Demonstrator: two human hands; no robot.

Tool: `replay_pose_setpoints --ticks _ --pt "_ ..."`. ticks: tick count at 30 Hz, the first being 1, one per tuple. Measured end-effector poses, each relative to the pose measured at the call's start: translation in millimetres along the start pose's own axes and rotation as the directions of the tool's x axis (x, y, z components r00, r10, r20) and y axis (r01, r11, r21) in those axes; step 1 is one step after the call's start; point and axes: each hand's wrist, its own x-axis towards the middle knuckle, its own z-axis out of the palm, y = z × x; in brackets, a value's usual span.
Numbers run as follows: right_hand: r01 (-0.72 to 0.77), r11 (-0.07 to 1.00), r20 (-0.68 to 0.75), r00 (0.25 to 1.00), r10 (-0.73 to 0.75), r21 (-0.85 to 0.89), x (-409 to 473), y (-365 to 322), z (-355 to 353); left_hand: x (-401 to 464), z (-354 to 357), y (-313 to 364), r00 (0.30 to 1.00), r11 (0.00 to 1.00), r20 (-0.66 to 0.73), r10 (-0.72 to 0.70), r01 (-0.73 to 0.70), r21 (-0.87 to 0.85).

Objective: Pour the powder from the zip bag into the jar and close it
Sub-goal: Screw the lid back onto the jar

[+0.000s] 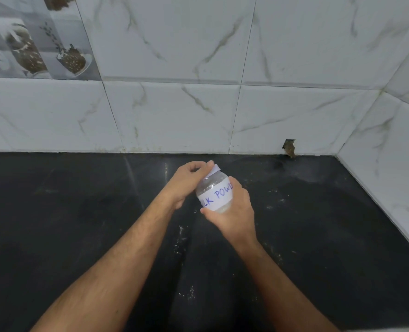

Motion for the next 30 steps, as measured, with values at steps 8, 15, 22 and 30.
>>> replay_pose_setpoints --ticks 8,15,22,30 --pt "-0.183 0.914 0.192 0.974 0.119 0.363 4.2 4.8 -0.5 2.5 10.6 8.7 0.996 0.996 -0.085 -0.021 0.028 0.082" --pt "-0.048 0.99 0.093 0.995 0.036 0.131 1.3 0.5 -2.9 2.9 10.7 4.7 0.999 1.0 -0.049 -0.019 0.02 0.02" --pt "-0.053 0.996 0.085 0.995 0.047 0.068 1.2 -15.6 -0.2 0.8 22.0 16.5 0.989 0.996 -0.143 0.045 -0.032 0.088" --pt "-0.061 0.974 0.078 0.996 0.045 0.216 12.4 -17.1 -5.5 -6.0 24.7 31.4 0.979 0.954 -0.151 0.134 -0.086 0.286"
